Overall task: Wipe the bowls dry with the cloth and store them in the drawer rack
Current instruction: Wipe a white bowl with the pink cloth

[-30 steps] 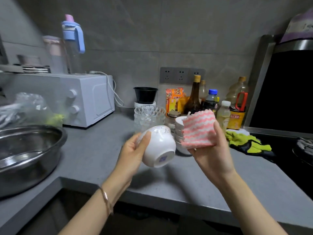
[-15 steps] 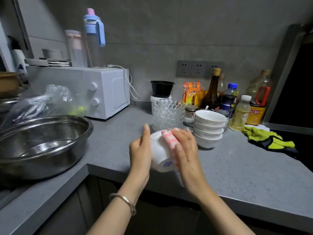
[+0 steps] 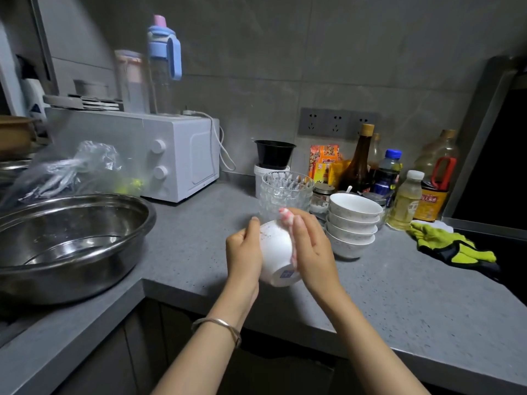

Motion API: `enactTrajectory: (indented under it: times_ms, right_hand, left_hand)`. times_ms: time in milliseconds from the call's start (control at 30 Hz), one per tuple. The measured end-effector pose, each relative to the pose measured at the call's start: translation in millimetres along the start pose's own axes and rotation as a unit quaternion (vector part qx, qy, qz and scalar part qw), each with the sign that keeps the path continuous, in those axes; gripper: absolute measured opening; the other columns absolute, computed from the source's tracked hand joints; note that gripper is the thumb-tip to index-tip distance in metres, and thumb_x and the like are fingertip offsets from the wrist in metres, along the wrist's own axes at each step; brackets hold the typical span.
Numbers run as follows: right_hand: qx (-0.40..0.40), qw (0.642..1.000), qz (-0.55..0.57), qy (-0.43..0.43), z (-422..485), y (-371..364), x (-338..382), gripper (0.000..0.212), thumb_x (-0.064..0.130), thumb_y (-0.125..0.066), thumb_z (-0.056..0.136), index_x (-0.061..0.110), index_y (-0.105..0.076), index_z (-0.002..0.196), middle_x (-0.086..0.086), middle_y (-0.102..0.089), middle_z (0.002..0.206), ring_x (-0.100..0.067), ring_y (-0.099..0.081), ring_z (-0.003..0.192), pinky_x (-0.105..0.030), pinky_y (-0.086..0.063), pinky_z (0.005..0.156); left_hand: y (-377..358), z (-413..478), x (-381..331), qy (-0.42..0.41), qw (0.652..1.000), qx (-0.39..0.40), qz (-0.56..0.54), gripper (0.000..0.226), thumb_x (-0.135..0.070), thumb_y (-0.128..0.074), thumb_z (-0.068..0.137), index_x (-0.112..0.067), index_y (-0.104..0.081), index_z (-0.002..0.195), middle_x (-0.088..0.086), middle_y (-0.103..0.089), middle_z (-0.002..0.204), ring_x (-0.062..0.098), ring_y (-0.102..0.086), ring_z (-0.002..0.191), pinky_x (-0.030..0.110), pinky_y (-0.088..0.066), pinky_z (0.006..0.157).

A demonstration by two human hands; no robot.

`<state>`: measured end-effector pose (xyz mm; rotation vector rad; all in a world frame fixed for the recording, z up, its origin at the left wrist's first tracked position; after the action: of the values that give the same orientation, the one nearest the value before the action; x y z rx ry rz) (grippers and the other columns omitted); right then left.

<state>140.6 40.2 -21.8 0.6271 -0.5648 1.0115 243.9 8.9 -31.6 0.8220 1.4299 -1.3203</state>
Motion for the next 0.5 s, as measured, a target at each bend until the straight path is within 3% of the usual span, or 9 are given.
enactTrajectory:
  times_ms: [100, 233, 367, 433, 500]
  right_hand:
    - [0.0, 0.992, 0.103, -0.08, 7.6, 4.6, -4.2, 0.025, 0.023, -0.041, 0.101, 0.022, -0.066, 0.093, 0.01, -0.068, 0.086, 0.001, -0.061, 0.077, -0.009, -0.042, 0.071]
    - [0.012, 0.981, 0.1, -0.169, 22.8, 14.3, -12.3, 0.041, 0.031, -0.046, 0.098, 0.002, -0.072, 0.082, 0.012, -0.067, 0.059, -0.001, -0.062, 0.063, -0.012, -0.045, 0.06]
    - [0.007, 0.988, 0.06, -0.144, 30.7, 20.3, -13.1, 0.056, 0.03, -0.048, 0.097, 0.024, -0.062, 0.043, 0.01, -0.063, 0.05, 0.002, -0.056, 0.051, -0.017, -0.041, 0.054]
    - [0.01, 0.995, 0.0, -0.104, 36.0, 18.3, -12.8, 0.059, 0.037, -0.05, 0.096, 0.021, -0.057, 0.04, 0.008, -0.061, 0.048, -0.001, -0.053, 0.049, -0.024, -0.038, 0.052]
    - [0.01, 0.996, -0.042, -0.078, 39.3, 14.2, -14.3, 0.061, 0.051, -0.049, 0.091, 0.015, -0.051, 0.042, 0.005, -0.054, 0.046, -0.008, -0.047, 0.047, -0.03, -0.033, 0.051]
  left_hand:
    - [-1.3, 0.6, 3.9, 0.043, 0.999, 0.0, -0.033, 0.032, -0.027, -0.05, 0.095, -0.012, -0.057, 0.068, 0.004, -0.059, 0.064, 0.021, -0.057, 0.057, 0.024, -0.043, 0.051]
    - [-3.6, 3.3, 10.4, 0.068, 0.997, 0.036, -0.018, 0.029, -0.035, -0.048, 0.096, -0.014, -0.057, 0.078, 0.003, -0.062, 0.07, 0.018, -0.059, 0.061, 0.021, -0.041, 0.047]
    - [-3.6, 17.3, 3.5, -0.04, 0.987, 0.111, 0.106, 0.043, -0.035, -0.045, 0.099, -0.009, -0.06, 0.068, -0.002, -0.061, 0.061, 0.012, -0.054, 0.058, 0.019, -0.038, 0.049]
    - [-6.7, 21.8, -2.9, -0.125, 0.969, 0.14, 0.164, 0.053, -0.037, -0.046, 0.099, -0.014, -0.056, 0.052, -0.008, -0.054, 0.046, 0.005, -0.047, 0.048, 0.022, -0.036, 0.05]
    - [-11.4, 21.1, -5.1, -0.189, 0.948, 0.145, 0.212, 0.058, -0.047, -0.046, 0.093, -0.013, -0.056, 0.047, -0.006, -0.054, 0.044, 0.007, -0.049, 0.046, 0.028, -0.038, 0.05]
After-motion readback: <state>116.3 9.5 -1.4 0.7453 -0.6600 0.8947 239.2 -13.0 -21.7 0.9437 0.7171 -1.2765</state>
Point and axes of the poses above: each hand's wrist, its own z-axis towards the middle knuckle, its own y-axis out of the back of the hand, x = y × z, the point moved 2 cm from there along z, towards the middle knuckle
